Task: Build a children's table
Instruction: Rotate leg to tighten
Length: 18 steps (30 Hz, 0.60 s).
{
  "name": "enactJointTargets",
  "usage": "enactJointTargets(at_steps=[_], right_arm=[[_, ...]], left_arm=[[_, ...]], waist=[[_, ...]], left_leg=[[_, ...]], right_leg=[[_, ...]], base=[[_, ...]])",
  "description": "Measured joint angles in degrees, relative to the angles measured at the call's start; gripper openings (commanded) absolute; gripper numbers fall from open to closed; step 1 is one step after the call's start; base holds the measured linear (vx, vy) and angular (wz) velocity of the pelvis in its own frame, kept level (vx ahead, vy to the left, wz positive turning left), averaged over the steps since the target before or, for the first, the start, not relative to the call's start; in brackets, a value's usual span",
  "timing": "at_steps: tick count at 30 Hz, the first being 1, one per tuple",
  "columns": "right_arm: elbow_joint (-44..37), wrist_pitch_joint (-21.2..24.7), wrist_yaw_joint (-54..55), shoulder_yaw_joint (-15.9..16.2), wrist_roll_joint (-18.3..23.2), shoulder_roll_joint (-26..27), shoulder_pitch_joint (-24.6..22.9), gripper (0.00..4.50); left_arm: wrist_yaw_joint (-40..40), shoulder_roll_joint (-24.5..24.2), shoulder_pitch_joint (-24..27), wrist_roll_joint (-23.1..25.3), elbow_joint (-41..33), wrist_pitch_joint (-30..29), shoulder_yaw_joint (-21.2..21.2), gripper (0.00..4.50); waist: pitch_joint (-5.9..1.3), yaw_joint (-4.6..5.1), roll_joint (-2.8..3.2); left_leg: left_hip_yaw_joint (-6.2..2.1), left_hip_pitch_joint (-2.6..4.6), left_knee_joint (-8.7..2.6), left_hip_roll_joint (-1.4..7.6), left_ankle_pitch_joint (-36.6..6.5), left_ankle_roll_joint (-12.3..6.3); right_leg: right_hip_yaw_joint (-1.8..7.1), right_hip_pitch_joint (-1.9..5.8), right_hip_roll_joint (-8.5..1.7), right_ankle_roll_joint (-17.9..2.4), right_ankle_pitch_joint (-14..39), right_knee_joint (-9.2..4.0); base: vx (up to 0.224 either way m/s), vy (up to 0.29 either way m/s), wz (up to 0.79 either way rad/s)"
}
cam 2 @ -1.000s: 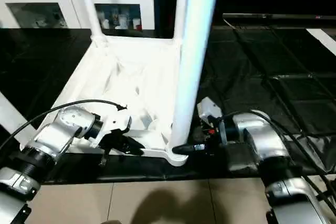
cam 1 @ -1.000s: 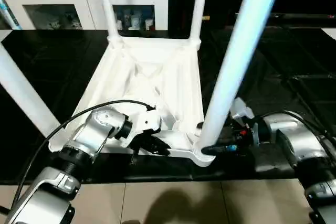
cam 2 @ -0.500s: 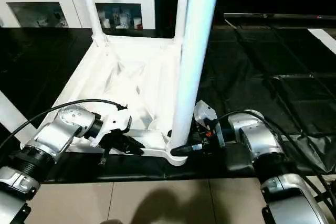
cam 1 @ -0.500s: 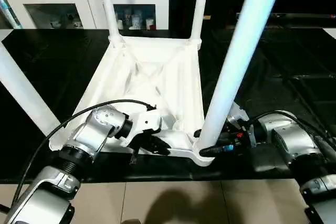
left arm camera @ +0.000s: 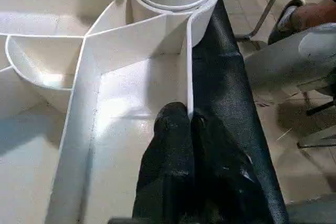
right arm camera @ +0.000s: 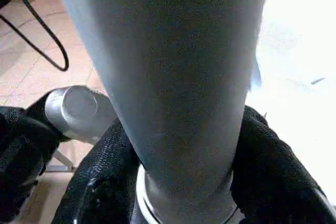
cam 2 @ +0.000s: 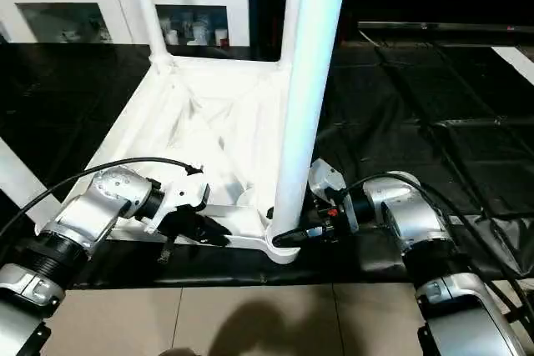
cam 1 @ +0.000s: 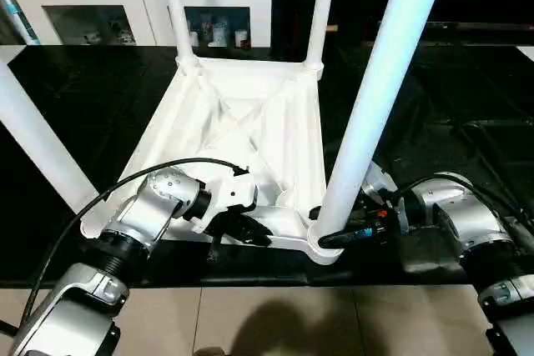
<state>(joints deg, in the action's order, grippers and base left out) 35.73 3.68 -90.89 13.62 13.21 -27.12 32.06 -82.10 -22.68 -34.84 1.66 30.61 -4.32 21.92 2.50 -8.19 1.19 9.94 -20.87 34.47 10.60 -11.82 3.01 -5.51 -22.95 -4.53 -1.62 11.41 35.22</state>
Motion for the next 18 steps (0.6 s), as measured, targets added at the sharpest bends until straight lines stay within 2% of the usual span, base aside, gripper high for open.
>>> enactJointTargets(at_steps=[8, 14, 18], right_arm=[[-4.2, 3.2, 3.3, -3.7, 0.9, 1.5, -4.7, 2.09], [-6.3, 3.8, 11.1, -5.9, 1.9, 3.1, -8.2, 2.08], [-7.7, 6.1, 20.7, -8.9, 0.2, 6.6, -9.0, 2.07]], left_arm=[[1.4, 1.5, 0.0, -0.9, 0.7, -3.1, -1.1, 0.0], [5.0, 2.7, 0.0, -0.7, 1.9, -5.8, -2.0, 0.0], [9.1, 3.6, 0.0, 0.0, 2.3, -8.2, -3.6, 0.0]], waist=[[-0.08, -0.09, 0.14], [-0.07, 0.41, 0.2], [-0.06, 2.4, 0.18]], left_leg=[[0.21, 0.06, 0.05, 0.15, 0.0, 0.06], [0.41, 0.93, -0.07, 0.27, -0.1, 0.36], [0.4, 0.92, -0.23, 0.25, -0.1, 0.45]], right_leg=[[0.02, 0.16, 0.0, 0.0, 0.0, 0.04], [0.04, 0.95, 0.0, 0.4, 0.2, -0.08], [0.04, 1.08, 0.01, 0.4, 0.2, -0.24]], base=[[0.0, 0.0, 0.0], [0.0, 0.0, 0.0], [0.0, 0.0, 0.0]])
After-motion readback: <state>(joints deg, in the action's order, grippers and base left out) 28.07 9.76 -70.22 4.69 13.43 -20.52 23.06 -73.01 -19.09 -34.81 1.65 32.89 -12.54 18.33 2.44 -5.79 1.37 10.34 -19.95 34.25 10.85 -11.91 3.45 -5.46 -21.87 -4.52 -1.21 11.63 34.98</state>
